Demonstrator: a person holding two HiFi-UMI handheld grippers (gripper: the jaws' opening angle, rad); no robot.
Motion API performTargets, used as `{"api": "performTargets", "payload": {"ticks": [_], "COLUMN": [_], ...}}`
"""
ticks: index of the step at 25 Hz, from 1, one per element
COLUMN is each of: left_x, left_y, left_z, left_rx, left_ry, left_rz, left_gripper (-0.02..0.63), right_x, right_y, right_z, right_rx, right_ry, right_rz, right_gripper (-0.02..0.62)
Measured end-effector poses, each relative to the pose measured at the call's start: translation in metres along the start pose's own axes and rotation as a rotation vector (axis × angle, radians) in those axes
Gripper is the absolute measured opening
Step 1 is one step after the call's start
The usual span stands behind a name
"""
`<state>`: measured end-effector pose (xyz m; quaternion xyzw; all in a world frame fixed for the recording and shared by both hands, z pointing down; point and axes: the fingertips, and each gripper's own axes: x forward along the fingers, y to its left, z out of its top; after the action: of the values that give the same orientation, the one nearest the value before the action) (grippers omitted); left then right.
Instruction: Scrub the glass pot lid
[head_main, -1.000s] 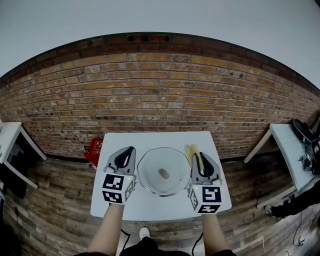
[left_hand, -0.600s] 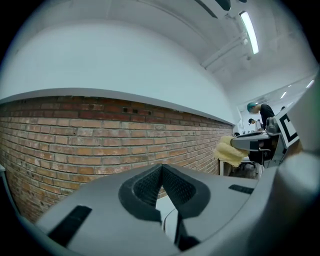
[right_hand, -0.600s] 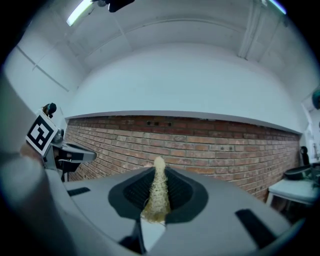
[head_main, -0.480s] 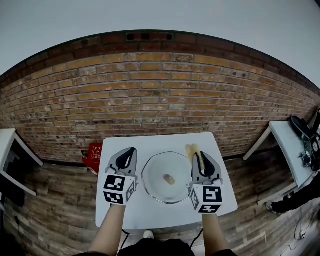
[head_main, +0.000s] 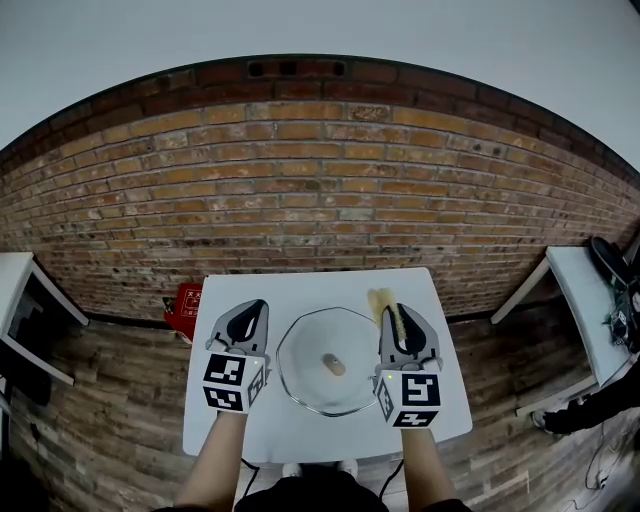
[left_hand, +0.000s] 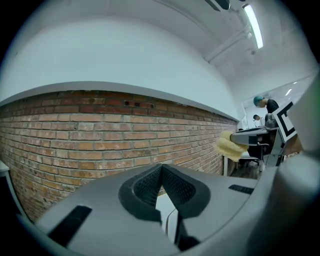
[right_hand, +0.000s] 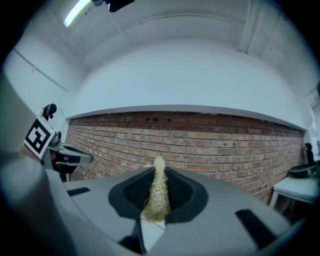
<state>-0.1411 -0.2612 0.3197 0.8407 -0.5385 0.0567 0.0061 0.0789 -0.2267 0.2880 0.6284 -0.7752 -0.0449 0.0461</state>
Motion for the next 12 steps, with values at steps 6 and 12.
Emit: {"api": "performTargets", "payload": {"ticks": [6, 12], "left_x": [0.011, 0.019], "left_y": [-0.005, -0.010], "left_z": [0.000, -0.001], "left_rx": [-0.005, -0.009], "left_ry": [0.010, 0.014], "left_rz": [0.046, 0.066], "left_gripper": [0.011, 0.011], "right_x": [0.014, 0.022], "right_y": [-0.017, -0.025], "right_z": [-0.004, -0.007], "right_rx": [0.006, 0.006], "right_ry": [-0.004, 0.000], "right_rz": [0.042, 0.067], "right_gripper": [0.058, 0.058]}}
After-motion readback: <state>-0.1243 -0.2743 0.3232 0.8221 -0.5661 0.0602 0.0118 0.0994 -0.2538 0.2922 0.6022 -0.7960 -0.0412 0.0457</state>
